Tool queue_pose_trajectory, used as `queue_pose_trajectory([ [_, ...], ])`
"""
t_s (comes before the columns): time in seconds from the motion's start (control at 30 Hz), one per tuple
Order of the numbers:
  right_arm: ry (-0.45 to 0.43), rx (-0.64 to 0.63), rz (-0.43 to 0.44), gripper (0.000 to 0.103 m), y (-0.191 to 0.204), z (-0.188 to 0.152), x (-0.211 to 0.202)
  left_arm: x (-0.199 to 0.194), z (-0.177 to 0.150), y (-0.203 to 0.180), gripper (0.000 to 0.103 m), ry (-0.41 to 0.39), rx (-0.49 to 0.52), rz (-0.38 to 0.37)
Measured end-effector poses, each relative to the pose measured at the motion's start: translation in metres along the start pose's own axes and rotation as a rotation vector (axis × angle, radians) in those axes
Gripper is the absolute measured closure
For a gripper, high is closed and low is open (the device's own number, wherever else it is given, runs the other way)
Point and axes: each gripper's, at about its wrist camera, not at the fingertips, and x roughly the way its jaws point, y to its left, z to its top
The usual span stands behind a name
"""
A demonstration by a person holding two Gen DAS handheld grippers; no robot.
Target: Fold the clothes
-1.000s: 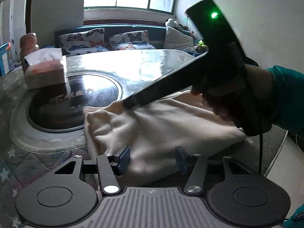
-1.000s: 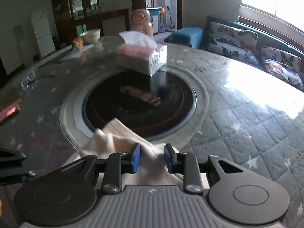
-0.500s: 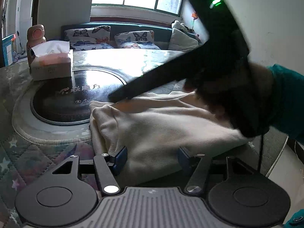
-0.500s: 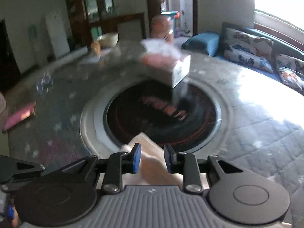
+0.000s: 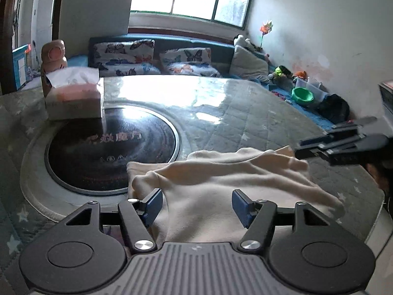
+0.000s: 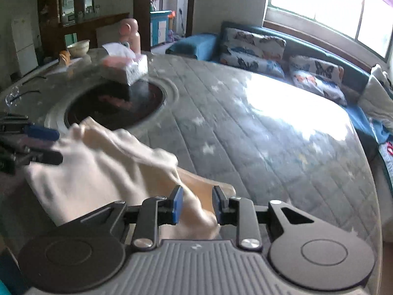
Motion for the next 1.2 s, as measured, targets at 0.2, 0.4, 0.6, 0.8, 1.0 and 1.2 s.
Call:
queue_pose_trajectory([
  [0.2,0.010,0.011,-0.003,0.085,-0.002,-0.011,0.017,0.013,-0.007,-0.002,0.036,0.050,0.014,0.024],
  [0.4,0.014,-0.020,-0.085,0.098,-0.001,-0.015,0.025,0.015,-0.007,-0.003,0.033,0.059,0.025,0.030],
  [0.6,-0.038,-0.014,-0.006,0.096,0.007,-0.005,0.013,0.016,-0.006,-0.003,0.032,0.062,0.026,0.031],
  [0.8,-0.051,-0.034,0.066,0.094,0.025,0.003,0.031,0.017,-0.006,-0.003,0.031,0.060,0.028,0.035],
  [1.0,-0.040,0.035,0.020,0.088,0.004,0.001,0.039,0.017,-0.006,-0.002,0.029,0.063,0.033,0.031],
  [1.2,-0.082,-0.051,0.101,0.088,0.027,-0.007,-0.002,0.016,-0.007,-0.003,0.027,0.061,0.036,0.028],
])
